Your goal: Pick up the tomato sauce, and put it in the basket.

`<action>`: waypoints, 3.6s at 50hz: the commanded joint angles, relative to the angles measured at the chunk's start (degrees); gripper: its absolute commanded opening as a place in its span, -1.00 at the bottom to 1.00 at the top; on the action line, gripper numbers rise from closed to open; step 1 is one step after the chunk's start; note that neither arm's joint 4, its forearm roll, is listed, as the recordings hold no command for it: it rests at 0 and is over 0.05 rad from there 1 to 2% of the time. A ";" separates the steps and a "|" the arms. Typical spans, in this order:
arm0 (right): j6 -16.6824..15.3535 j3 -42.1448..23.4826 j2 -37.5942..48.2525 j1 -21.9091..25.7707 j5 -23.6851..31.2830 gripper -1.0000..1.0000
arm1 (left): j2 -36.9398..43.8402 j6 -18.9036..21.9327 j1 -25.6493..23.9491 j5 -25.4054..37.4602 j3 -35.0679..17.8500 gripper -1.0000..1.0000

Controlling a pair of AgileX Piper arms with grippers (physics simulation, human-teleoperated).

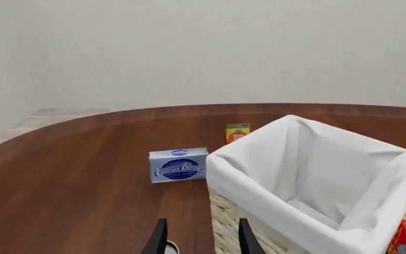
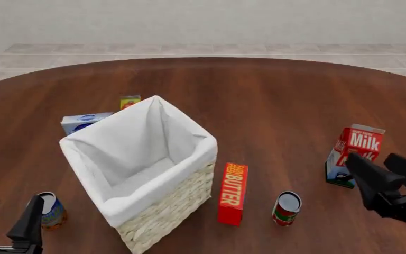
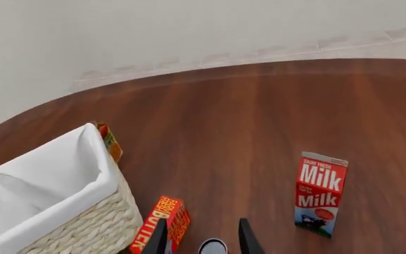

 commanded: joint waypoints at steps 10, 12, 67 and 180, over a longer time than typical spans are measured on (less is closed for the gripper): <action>2.08 -10.14 11.93 1.70 9.87 1.00 | -0.26 0.00 0.00 0.24 0.05 1.00; 2.28 -9.92 12.41 1.61 10.50 1.00 | -0.22 0.06 -0.01 0.27 -0.15 1.00; 5.12 -8.19 34.30 2.04 6.45 1.00 | -0.04 0.02 0.05 -0.03 0.06 1.00; 15.04 1.34 54.11 6.86 -9.16 1.00 | -0.20 0.01 0.06 0.15 0.05 1.00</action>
